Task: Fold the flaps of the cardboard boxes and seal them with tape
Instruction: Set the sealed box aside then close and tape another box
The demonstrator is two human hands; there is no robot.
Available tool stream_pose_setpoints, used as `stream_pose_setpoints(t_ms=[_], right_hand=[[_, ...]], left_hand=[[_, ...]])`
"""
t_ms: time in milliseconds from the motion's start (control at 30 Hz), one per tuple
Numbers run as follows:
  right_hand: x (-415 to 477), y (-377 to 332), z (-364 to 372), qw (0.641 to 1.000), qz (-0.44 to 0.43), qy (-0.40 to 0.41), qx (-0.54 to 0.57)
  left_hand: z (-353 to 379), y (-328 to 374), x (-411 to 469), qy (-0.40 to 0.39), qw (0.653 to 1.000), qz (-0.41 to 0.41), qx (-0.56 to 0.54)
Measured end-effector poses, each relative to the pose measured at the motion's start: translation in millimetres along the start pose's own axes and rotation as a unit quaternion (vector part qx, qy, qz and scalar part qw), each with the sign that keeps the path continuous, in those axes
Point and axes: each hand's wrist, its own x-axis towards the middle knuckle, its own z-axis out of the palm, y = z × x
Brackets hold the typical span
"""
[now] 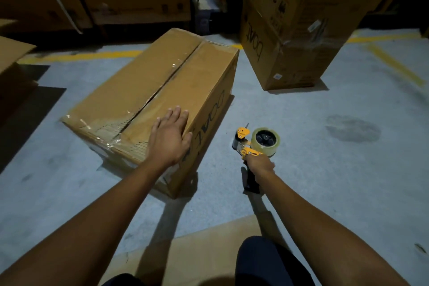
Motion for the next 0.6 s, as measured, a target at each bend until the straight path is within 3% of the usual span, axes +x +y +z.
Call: stream_pose_setpoints(t_ms=[67, 133, 233, 333, 500, 600], right_hand=[[-31, -14, 4, 0.994, -0.075, 0.036, -0.075], [-68, -29, 11, 0.97, -0.216, 0.071, -0.081], [-134, -63, 26, 0.914, -0.399, 0.077, -0.011], [-186, -95, 50, 0.859, -0.507, 0.042, 0.052], [-202, -95, 96, 0.809, -0.586, -0.003, 0.041], [-183, -78, 112, 0.749, -0.662, 0.032, 0.009]], left_hand=[[-3, 1, -1, -0.001, 1.0, -0.005, -0.023], [-8, 2, -1, -0.003, 0.996, -0.019, -0.086], [-22, -1, 0, -0.033, 0.984, -0.026, -0.172], [-47, -14, 1, -0.08, 0.97, -0.012, -0.231], [-48, -52, -27, 0.037, 0.99, -0.026, -0.13], [-22, -57, -43, 0.141, 0.98, -0.036, -0.14]])
